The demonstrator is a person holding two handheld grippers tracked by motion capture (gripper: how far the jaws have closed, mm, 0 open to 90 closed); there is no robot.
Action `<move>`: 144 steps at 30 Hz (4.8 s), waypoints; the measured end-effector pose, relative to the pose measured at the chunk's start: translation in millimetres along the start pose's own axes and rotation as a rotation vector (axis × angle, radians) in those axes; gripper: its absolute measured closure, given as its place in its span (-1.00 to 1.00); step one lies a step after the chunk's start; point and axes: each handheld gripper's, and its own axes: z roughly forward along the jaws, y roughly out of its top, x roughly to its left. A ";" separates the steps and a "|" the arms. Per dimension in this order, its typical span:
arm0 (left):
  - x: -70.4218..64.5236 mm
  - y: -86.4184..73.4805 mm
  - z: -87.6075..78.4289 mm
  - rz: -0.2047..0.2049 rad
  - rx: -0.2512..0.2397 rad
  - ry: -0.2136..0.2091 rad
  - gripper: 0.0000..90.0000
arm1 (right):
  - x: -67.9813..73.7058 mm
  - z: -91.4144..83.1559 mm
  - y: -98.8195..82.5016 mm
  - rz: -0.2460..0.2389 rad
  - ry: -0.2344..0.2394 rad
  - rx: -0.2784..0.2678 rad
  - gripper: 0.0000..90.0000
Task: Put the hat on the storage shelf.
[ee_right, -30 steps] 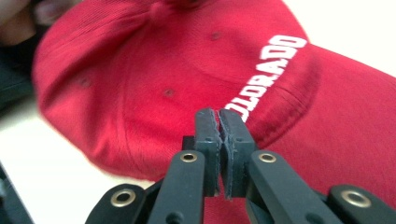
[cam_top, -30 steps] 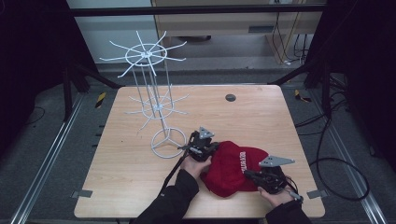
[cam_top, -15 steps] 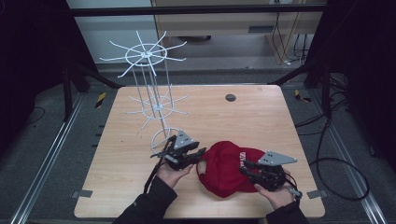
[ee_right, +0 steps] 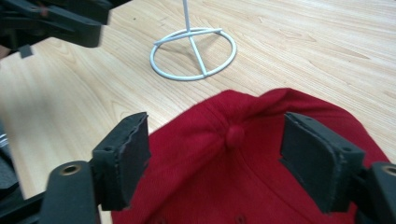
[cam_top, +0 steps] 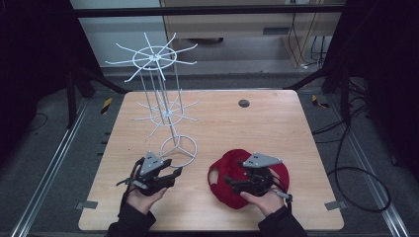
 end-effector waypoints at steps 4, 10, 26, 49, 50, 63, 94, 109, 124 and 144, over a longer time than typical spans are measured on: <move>22.9 -16.4 -13.9 -0.062 -0.013 0.050 0.07 | 4.4 19.6 1.5 0.003 -0.009 0.032 -0.57; 52.5 -33.4 -30.7 -0.156 -0.042 0.105 0.07 | 0.1 42.5 -8.3 0.044 -0.015 0.116 -0.25; 69.1 -43.3 -26.5 -0.199 -0.008 0.129 0.10 | -18.2 -6.0 7.2 0.117 -0.069 -0.044 0.74; 79.7 -50.3 -21.6 -0.191 -0.009 0.170 -0.02 | -23.4 -79.3 94.2 0.172 -0.025 -0.481 0.76; 79.7 -50.6 -21.1 -0.192 -0.007 0.169 -0.02 | -22.3 -80.7 99.1 0.172 -0.027 -0.492 0.76; 80.0 -50.8 -19.6 -0.187 0.000 0.162 -0.02 | -22.6 -96.2 168.1 0.210 -0.035 -0.680 0.76; 79.3 -50.5 -18.1 -0.178 0.009 0.154 -0.02 | -4.5 -95.0 266.6 0.191 -0.014 -0.771 0.75; 79.9 -50.8 -17.2 -0.182 0.011 0.151 -0.02 | -5.7 -68.3 240.5 0.161 -0.064 -0.652 0.69; 80.1 -51.1 -16.0 -0.184 0.017 0.150 -0.02 | -12.3 -48.2 199.0 0.106 -0.015 -0.517 0.29; 82.8 -53.9 -13.7 -0.189 0.007 0.150 -0.15 | -52.1 -77.8 76.1 0.085 -0.121 -0.484 -0.58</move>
